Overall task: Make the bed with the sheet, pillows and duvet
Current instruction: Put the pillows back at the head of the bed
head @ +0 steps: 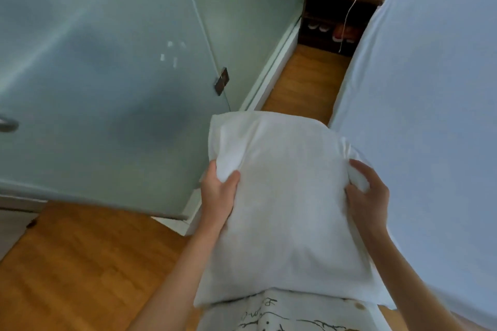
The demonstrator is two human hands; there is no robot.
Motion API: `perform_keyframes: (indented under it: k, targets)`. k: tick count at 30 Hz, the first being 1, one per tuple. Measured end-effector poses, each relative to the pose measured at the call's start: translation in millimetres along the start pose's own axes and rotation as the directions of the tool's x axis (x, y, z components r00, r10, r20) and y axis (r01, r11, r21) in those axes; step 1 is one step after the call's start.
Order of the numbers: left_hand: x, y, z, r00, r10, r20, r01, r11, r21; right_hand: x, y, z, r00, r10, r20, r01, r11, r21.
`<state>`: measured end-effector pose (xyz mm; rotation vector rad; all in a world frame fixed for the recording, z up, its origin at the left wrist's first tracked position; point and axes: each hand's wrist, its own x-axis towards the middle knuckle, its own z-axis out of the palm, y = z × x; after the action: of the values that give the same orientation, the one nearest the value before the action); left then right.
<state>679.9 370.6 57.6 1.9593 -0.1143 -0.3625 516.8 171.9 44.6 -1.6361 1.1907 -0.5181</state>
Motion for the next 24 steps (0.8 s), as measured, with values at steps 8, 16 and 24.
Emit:
perform_keyframes:
  k: [8, 16, 24]
  targets:
    - [171, 49, 73, 0.97, 0.069, 0.234, -0.081, 0.996, 0.041, 104, -24, 49, 0.958, 0.141, -0.248, -0.118, 0.987, 0.106]
    - [355, 138, 167, 0.964, 0.085, 0.253, -0.114, 0.989, 0.1, 315, -77, 97, 0.963, 0.132, -0.234, -0.09, 0.979, 0.18]
    - [475, 216, 286, 0.937, 0.089, 0.338, -0.119, 0.99, 0.069, 464, -117, 84, 0.922, 0.194, -0.335, -0.134, 0.972, 0.193]
